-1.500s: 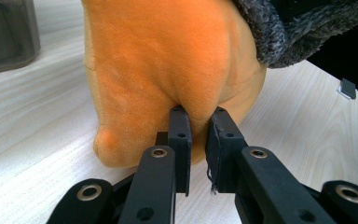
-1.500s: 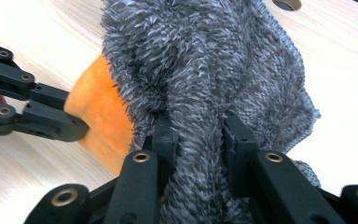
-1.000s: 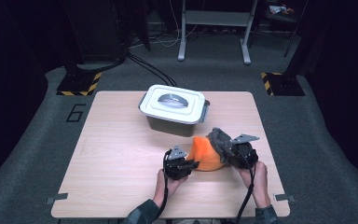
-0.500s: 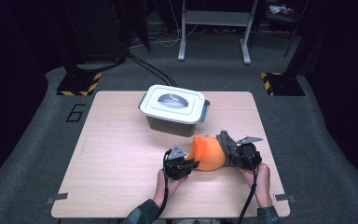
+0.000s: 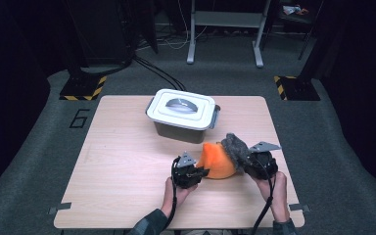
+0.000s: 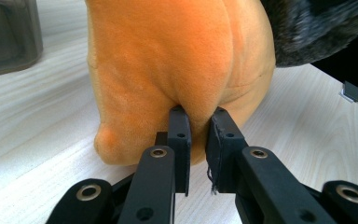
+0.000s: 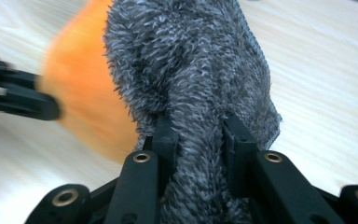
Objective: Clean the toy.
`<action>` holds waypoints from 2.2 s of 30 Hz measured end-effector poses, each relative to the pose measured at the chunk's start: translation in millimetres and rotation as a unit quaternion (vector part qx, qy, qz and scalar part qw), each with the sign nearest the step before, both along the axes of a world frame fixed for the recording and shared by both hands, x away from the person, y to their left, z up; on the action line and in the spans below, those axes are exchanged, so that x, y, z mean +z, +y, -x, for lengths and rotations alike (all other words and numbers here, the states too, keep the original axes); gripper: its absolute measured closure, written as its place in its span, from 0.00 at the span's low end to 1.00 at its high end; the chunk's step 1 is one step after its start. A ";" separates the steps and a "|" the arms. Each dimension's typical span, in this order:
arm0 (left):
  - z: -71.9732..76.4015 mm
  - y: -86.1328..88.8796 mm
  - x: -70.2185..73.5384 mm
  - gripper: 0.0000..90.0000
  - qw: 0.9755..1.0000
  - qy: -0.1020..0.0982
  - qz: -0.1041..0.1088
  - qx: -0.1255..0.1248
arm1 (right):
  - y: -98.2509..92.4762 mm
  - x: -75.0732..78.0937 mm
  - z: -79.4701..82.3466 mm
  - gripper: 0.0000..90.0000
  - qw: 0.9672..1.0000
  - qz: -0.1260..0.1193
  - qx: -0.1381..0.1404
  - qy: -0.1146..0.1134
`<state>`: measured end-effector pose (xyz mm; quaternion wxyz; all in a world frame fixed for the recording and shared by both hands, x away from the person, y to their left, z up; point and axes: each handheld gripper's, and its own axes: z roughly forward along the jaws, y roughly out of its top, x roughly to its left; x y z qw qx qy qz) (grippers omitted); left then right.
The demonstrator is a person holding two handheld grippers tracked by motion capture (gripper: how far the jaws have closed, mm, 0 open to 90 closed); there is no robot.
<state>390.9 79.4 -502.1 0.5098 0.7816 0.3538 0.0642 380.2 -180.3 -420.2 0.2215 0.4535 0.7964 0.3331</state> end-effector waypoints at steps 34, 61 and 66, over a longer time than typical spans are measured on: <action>-1.1 -1.3 1.1 0.90 1.000 0.003 0.003 -0.006 | 12.7 -15.2 -14.3 0.78 0.999 0.027 0.007 0.031; -2.3 1.6 -0.3 0.89 1.000 0.009 0.013 -0.003 | -6.4 -17.3 -8.0 0.78 0.998 0.033 -0.037 0.033; -2.7 1.7 -0.4 0.89 1.000 0.010 0.015 -0.002 | 20.4 3.9 6.5 0.78 0.999 0.046 0.009 0.005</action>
